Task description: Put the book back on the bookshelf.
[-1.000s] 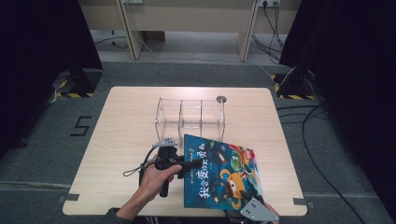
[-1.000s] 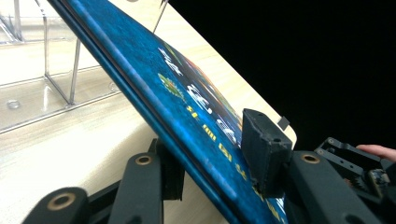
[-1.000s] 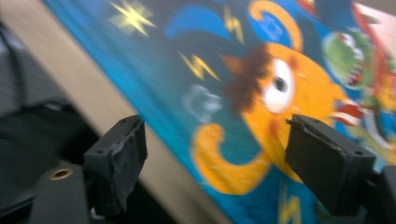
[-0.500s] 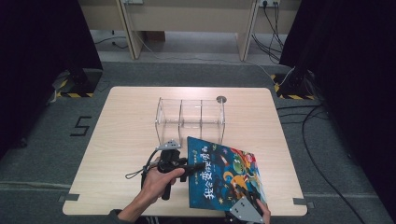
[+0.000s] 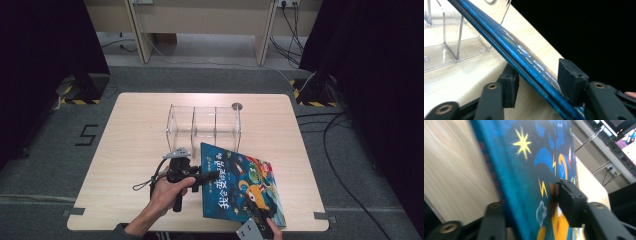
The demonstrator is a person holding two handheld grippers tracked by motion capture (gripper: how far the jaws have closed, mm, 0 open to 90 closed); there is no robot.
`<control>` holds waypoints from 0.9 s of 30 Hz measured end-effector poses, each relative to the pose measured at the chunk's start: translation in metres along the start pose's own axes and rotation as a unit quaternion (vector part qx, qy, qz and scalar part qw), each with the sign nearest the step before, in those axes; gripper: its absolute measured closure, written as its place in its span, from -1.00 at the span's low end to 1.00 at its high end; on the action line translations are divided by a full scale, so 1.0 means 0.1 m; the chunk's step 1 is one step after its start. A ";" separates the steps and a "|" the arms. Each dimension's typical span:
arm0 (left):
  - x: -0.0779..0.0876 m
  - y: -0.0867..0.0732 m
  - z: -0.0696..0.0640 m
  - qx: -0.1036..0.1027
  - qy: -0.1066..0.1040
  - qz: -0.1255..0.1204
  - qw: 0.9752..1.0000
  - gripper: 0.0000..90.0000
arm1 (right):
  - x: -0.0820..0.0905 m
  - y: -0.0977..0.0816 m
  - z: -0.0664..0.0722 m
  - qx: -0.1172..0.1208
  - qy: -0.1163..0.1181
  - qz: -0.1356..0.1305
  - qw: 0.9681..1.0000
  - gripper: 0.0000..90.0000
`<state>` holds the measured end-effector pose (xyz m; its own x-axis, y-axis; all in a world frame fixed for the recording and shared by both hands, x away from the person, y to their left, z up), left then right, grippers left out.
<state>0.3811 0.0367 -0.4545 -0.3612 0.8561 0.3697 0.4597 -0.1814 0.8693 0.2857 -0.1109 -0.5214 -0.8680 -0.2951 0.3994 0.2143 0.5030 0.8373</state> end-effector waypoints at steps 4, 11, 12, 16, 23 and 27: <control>0.00 0.04 -0.04 0.013 -0.021 -0.012 1.000 -0.02 | 0.04 0.03 -0.06 -0.032 -0.006 -0.018 0.999 0.37; 0.03 0.07 -0.12 0.051 -0.069 -0.027 0.996 -0.27 | 0.13 0.07 -0.23 -0.099 -0.007 -0.046 0.994 0.44; 0.04 0.07 -0.13 0.056 -0.076 -0.028 0.995 -0.29 | 0.14 0.07 -0.25 -0.107 -0.007 -0.048 0.993 0.44; 0.14 0.11 -0.16 0.045 -0.085 -0.027 0.995 -0.34 | 0.19 0.09 -0.34 -0.137 -0.006 -0.061 0.989 0.46; 0.23 0.12 -0.19 0.046 -0.106 -0.048 0.992 -0.37 | 0.24 0.10 -0.47 -0.187 0.005 -0.076 0.979 0.44; 0.28 0.17 -0.20 0.046 -0.116 -0.076 0.989 -0.35 | 0.25 0.11 -0.50 -0.200 0.010 -0.077 0.977 0.43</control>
<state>0.3626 0.0478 -0.4231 -0.2409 0.9600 0.1424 0.4897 -0.0064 0.8718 0.2891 -0.1537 -0.4839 -0.8956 -0.3608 0.2603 0.2427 0.0941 0.9655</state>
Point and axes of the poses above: each handheld gripper's, and its own axes: x roughly backward along the jaws, y roughly out of its top, z roughly to its left, the point moved 9 cm from there along -x, roughly forward along the jaws, and after that the axes turned 15 degrees about -x, right-handed, at the moved point
